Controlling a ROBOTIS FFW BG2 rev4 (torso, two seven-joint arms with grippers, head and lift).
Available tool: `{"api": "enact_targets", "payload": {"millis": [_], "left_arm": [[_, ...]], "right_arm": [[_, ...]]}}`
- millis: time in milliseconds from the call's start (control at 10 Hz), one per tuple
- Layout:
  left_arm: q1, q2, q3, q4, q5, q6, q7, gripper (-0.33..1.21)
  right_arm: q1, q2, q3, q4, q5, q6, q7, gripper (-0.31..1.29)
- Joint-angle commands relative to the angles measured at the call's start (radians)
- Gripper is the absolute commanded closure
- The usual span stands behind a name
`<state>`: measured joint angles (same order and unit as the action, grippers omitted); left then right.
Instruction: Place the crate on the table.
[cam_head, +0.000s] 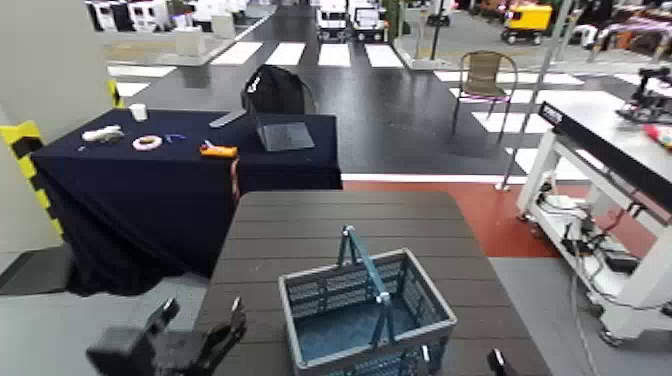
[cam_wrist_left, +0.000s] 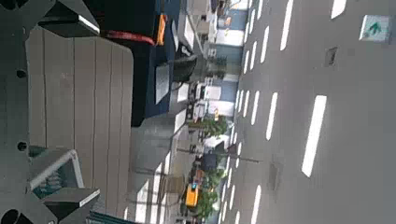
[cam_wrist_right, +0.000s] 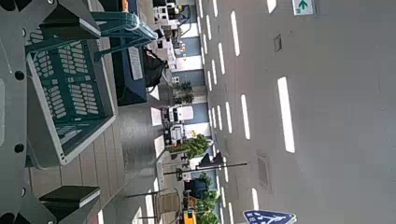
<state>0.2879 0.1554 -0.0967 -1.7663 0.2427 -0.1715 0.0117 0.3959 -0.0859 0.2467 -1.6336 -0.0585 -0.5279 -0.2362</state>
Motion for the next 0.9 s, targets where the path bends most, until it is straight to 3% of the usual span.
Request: {"api": "enact_targets", "payload": {"millis": [100,900], "left_arm": [[0.068,-0.020,0.011,0.027,-0.106,-0.135,0.030,0.10],[0.079,-0.002,-0.006,0.038,-0.158,-0.157,0.060,0.10]], "right_arm": [[0.006,0.000,-0.007,-0.006,0.005,0.003,0.000,0.13],[0.009,0.000,-0.020,-0.014,0.031,0.014,-0.005,0.13]]}}
